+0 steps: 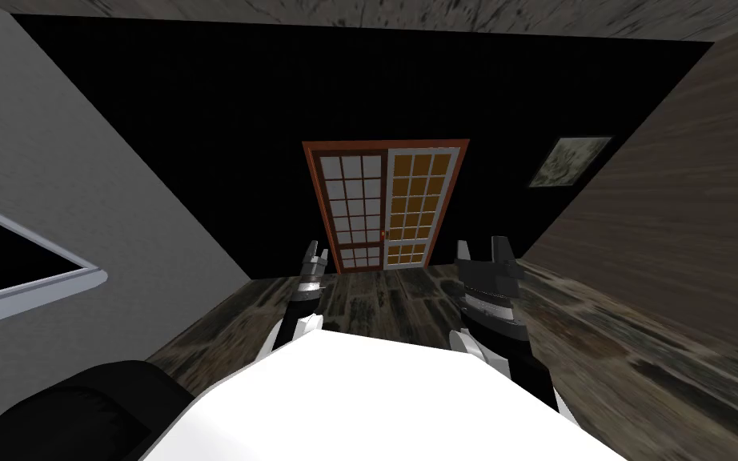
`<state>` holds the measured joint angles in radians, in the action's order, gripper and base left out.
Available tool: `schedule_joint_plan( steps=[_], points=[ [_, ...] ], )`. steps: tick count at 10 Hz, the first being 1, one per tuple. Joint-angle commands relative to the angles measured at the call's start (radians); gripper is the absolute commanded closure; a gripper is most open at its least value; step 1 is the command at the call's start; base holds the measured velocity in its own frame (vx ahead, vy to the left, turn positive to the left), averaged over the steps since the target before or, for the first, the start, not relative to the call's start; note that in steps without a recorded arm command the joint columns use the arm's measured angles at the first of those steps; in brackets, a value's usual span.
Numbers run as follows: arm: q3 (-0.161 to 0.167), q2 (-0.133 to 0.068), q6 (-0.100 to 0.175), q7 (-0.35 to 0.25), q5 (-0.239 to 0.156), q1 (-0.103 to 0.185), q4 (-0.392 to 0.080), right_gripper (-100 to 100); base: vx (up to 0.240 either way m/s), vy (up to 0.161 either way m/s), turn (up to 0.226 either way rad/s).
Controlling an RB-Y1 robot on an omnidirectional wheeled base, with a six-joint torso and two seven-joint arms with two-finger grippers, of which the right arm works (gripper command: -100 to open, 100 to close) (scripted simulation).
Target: Pull the door open
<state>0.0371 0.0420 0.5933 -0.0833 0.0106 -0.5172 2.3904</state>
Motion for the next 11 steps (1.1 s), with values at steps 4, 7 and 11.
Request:
schedule_joint_plan(
  steps=[4,7,11],
  points=[
    [0.013,-0.031,0.017,-0.063,-0.044,0.014,-0.074,-100,0.100,-0.001,0.064],
    [0.026,-0.059,0.035,-0.129,-0.090,0.028,-0.150,-100,0.150,-0.002,0.098],
    [0.039,-0.086,0.054,-0.195,-0.136,0.042,-0.228,-100,0.101,-0.010,0.075]
  ],
)
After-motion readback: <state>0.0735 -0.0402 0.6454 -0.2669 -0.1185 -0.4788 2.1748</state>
